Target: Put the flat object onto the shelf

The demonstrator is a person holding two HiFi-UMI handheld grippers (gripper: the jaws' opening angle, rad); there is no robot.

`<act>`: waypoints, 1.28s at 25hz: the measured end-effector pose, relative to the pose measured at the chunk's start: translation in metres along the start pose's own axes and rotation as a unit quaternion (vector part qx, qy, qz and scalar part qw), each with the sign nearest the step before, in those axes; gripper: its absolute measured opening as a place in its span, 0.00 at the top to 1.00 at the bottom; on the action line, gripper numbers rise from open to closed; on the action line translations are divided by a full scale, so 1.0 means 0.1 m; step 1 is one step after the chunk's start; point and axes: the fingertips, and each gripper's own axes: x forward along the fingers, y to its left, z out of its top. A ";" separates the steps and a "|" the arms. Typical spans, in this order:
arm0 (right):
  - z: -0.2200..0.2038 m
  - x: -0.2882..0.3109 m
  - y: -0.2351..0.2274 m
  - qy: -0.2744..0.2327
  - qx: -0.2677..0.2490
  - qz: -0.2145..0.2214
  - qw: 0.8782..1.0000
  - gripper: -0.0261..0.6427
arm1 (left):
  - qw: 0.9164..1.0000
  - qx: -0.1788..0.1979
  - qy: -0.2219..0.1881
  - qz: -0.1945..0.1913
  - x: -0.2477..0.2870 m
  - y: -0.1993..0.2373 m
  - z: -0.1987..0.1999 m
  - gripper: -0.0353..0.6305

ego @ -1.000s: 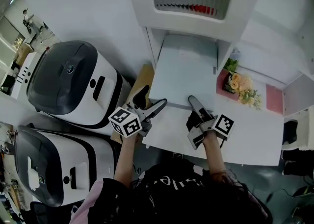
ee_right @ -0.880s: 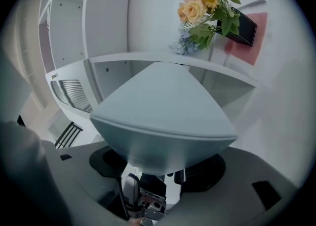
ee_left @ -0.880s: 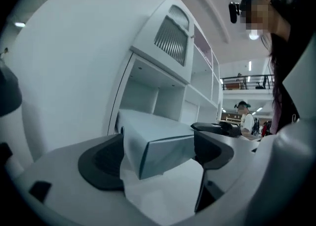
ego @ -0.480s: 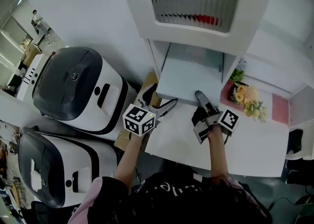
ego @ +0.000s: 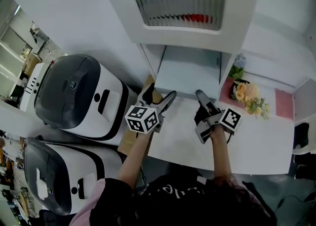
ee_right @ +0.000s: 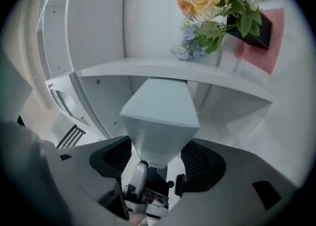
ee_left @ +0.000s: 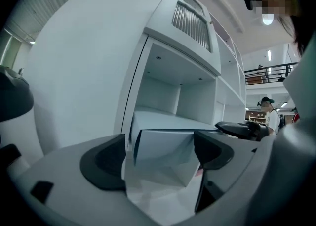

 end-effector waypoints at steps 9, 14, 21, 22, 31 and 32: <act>-0.18 -0.42 -0.04 -0.002 -0.038 -0.024 0.999 0.50 | 1.000 -0.007 -0.001 0.006 -0.01 0.00 -0.01 0.29; -0.31 -0.59 0.03 0.011 -0.082 -0.047 0.995 0.50 | 1.000 0.011 0.006 -0.007 -0.17 -0.15 -0.06 0.29; -0.77 -0.73 0.31 0.056 -0.117 -0.025 0.991 0.50 | 0.999 0.010 0.006 -0.043 -0.68 -0.44 -0.11 0.29; -0.85 -0.76 0.34 0.061 -0.122 -0.024 0.990 0.50 | 0.999 0.009 0.009 -0.050 -0.78 -0.49 -0.12 0.29; -1.56 -1.04 0.65 0.086 -0.143 0.007 0.986 0.50 | 0.992 0.002 0.036 -0.121 -1.72 -0.98 -0.38 0.29; -1.64 -1.09 0.67 0.089 -0.148 0.006 0.985 0.50 | 0.992 0.002 0.035 -0.123 -1.84 -1.02 -0.41 0.29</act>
